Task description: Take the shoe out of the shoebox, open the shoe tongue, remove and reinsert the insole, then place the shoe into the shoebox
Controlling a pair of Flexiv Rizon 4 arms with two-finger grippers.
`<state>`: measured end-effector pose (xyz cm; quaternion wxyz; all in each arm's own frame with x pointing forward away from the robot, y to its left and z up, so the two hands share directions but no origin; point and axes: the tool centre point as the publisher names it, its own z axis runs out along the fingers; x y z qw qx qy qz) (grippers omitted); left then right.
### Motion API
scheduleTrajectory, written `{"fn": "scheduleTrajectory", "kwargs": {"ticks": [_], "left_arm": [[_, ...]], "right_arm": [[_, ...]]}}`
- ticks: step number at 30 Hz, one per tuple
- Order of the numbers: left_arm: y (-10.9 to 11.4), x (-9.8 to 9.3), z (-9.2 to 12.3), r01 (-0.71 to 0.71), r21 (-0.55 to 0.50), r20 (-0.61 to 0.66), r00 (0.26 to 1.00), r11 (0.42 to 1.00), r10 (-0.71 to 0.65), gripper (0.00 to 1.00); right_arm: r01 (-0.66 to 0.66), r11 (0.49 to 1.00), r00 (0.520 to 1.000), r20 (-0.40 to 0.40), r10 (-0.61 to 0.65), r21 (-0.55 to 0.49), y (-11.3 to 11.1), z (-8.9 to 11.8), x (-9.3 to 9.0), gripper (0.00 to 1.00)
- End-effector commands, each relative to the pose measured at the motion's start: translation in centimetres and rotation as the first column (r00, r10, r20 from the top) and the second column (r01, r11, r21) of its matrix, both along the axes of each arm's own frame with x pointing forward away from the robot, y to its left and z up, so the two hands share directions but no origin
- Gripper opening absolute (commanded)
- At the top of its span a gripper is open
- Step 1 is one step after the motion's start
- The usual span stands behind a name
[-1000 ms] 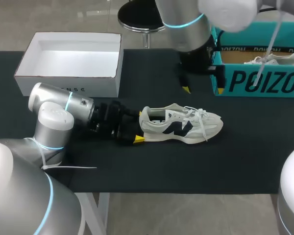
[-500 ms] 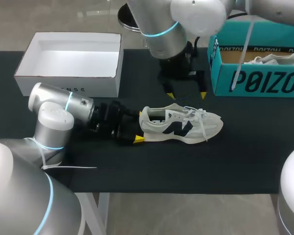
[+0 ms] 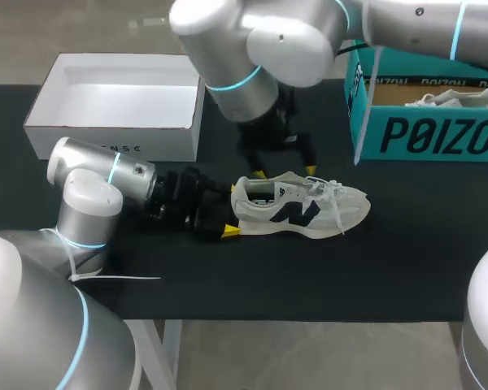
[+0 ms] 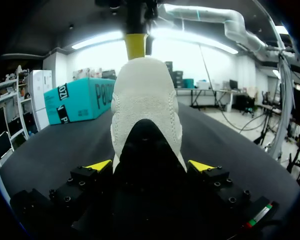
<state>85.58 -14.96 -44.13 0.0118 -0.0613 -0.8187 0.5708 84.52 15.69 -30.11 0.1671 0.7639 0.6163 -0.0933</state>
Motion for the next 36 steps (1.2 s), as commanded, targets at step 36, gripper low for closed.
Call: {"fn": "scheduleTrajectory", "kwargs": {"ticks": [36], "left_arm": [[-0.2, 0.2, -0.2, 0.001, 0.001, 0.000, 1.000, 1.000, -0.001, 0.00]], "right_arm": [[-0.077, 0.996, 0.997, -0.012, 0.077, -0.040, 1.2, -6.4, 1.4, 1.00]]}}
